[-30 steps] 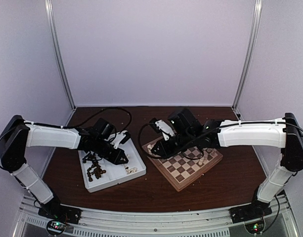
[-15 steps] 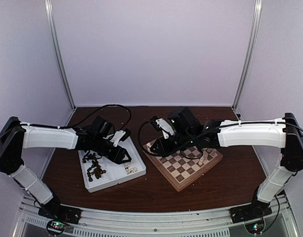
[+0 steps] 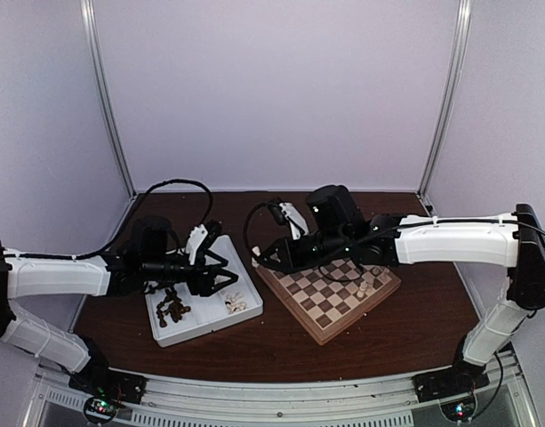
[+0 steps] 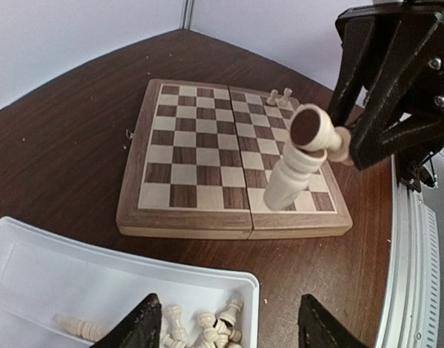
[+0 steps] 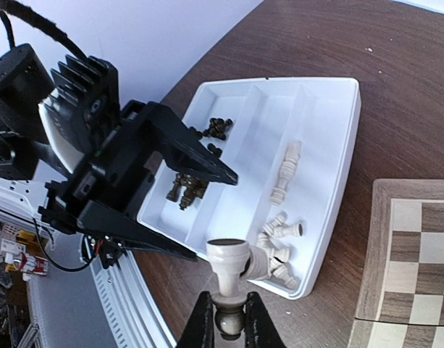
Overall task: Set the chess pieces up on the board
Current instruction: Place the chess piece in the storage box, then pick up the chess piece from the storage box.
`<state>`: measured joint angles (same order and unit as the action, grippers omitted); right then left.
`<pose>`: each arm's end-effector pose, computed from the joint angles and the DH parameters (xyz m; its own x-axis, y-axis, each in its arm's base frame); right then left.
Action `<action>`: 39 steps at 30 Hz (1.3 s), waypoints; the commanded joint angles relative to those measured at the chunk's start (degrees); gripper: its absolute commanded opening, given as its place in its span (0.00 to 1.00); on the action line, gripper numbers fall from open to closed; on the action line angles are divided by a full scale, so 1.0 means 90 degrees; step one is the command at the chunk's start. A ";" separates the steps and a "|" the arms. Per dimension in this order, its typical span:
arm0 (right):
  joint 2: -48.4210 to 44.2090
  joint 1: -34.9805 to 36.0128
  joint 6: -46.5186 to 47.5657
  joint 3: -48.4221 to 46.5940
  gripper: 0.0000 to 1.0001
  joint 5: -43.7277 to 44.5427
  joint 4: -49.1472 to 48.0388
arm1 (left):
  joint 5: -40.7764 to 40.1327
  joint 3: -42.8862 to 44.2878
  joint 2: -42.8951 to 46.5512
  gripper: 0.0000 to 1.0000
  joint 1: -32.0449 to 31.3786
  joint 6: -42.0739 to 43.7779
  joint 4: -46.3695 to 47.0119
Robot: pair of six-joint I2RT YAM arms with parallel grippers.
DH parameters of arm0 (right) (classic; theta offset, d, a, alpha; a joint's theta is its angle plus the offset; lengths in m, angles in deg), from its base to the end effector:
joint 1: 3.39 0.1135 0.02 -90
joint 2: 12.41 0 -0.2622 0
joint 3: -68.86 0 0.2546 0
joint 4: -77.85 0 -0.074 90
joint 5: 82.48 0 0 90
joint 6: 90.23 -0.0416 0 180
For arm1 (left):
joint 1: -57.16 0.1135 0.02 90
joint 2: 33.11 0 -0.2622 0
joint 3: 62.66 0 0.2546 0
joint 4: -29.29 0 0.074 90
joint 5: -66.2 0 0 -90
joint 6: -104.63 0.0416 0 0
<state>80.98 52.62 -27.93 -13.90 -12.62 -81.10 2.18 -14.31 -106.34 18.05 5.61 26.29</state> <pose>0.2016 0.3247 0.2689 -0.6979 -0.2545 -0.6694 -0.6978 0.4520 0.5557 0.2009 -0.1868 0.2053 -0.4944 0.2203 -0.8409 0.7999 0.4939 -0.3409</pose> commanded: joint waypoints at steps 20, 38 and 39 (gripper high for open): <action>-0.0006 0.0013 -0.0474 -0.0015 0.00 -0.0832 -0.0809 | 0.1252 0.0807 -0.1030 0.41 -0.0183 0.0289 0.1592; 0.0032 -0.0260 0.0705 -0.0655 0.00 0.0845 0.3715 | -0.1308 0.1162 -0.1073 0.00 0.0039 0.0132 -0.2114; 0.0107 -0.0333 0.0852 -0.0829 0.00 0.1071 0.4317 | -0.1328 0.1244 -0.1170 0.00 0.0039 0.0156 -0.2314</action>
<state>81.09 51.72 -26.75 -15.43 -12.25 -65.87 -4.86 -6.25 -115.09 17.87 7.25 16.48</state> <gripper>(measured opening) 0.112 0.071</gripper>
